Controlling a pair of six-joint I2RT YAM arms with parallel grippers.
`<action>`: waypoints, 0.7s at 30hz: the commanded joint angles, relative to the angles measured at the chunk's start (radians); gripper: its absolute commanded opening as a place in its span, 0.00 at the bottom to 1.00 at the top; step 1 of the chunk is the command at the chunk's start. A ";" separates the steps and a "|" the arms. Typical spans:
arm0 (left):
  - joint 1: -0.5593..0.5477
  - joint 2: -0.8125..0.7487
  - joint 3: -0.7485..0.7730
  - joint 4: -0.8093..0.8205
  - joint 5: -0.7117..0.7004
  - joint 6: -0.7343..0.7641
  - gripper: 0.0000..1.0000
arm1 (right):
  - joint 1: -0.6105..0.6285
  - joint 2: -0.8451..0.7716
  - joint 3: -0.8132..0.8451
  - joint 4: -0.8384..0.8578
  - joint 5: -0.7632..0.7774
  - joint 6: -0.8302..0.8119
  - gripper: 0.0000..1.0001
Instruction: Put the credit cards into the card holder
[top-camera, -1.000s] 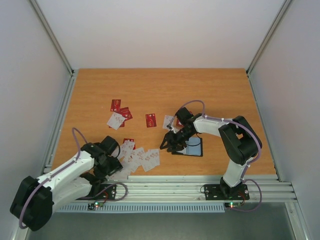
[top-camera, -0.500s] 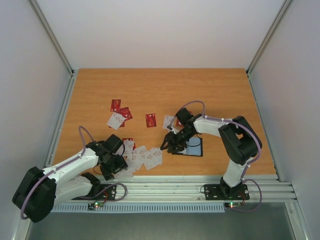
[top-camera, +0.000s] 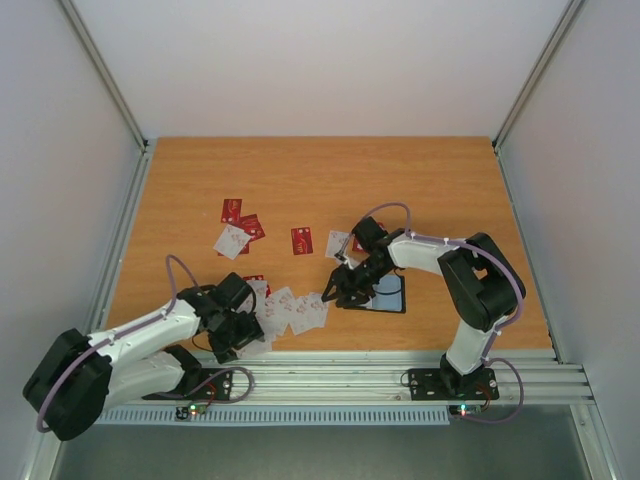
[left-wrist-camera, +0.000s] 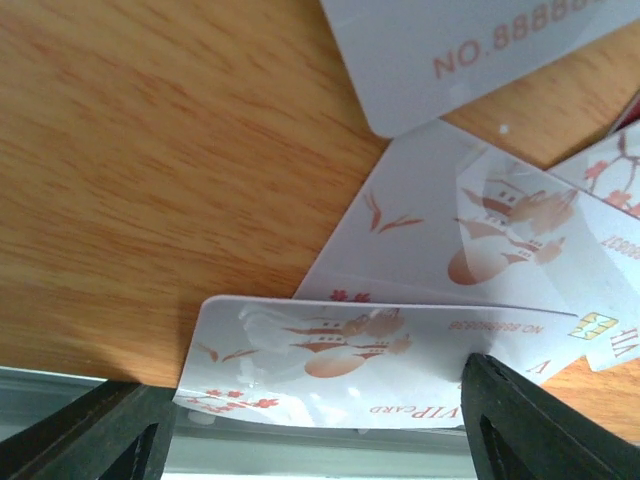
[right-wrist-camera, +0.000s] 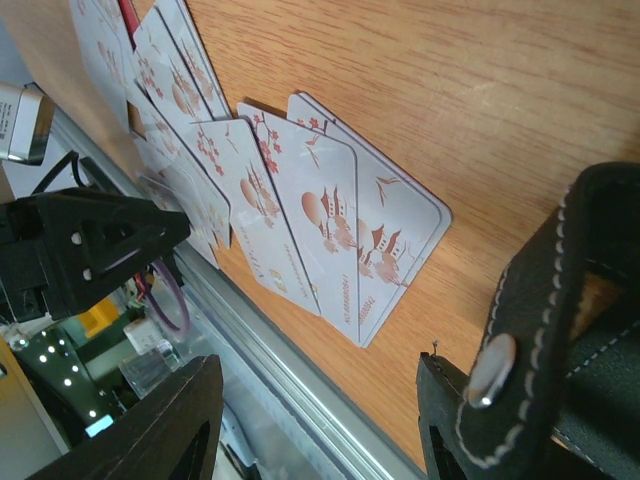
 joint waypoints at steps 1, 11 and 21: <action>-0.022 -0.001 -0.109 0.116 -0.108 -0.062 0.78 | 0.006 -0.028 -0.018 0.003 -0.004 -0.009 0.54; -0.025 -0.071 -0.123 0.101 -0.128 -0.044 0.78 | 0.005 -0.036 -0.012 -0.003 0.000 -0.001 0.54; -0.027 -0.169 -0.108 0.025 -0.156 -0.022 0.71 | 0.007 -0.047 -0.022 0.008 0.007 0.013 0.54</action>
